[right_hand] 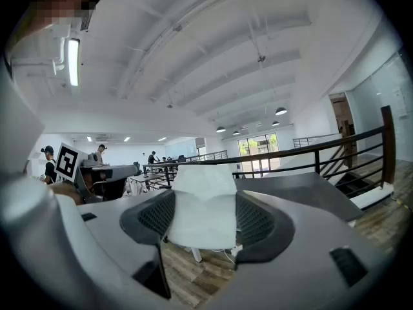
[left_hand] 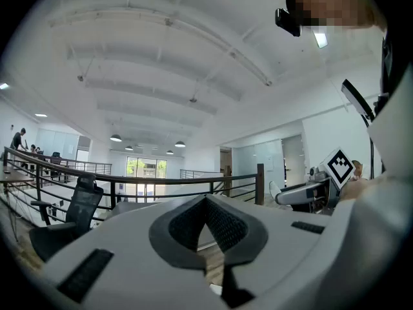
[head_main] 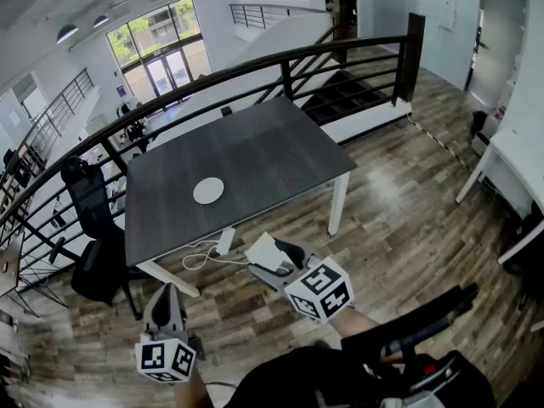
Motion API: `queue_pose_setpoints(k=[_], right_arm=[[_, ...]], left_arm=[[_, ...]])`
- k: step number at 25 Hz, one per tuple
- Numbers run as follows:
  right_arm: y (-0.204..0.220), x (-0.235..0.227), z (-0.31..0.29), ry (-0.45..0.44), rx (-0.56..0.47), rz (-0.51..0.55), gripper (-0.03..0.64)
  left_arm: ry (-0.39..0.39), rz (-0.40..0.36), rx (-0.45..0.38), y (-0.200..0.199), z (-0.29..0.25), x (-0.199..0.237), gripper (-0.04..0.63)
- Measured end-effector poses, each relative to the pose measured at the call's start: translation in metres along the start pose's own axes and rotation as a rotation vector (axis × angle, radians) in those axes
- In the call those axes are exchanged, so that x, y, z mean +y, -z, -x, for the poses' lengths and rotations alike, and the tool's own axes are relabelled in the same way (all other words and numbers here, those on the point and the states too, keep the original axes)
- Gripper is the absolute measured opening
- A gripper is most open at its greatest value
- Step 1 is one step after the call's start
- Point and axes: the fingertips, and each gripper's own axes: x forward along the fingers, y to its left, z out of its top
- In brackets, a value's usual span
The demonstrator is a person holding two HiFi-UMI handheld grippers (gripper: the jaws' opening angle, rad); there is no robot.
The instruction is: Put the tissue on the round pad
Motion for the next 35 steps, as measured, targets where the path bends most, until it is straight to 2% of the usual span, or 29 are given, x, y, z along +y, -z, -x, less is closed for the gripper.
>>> queue_pose_setpoints(k=[16,20,35], right_arm=[[-0.008,0.013,0.005,-0.005,-0.025,0.003,0.302],[-0.009,0.02,0.004,0.008,-0.016,0.049,0.301],[-0.005,0.038,-0.007,0.03,-0.022,0.002,0.302]], left_arm=[[0.042,0.004,-0.011,0.006,0.008,-0.012,-0.006],[0.058,0.011,-0.007,0.009,0.011,-0.013,-0.006],[0.096,0.026,-0.004,0.018,0.019,0.006,-0.006]])
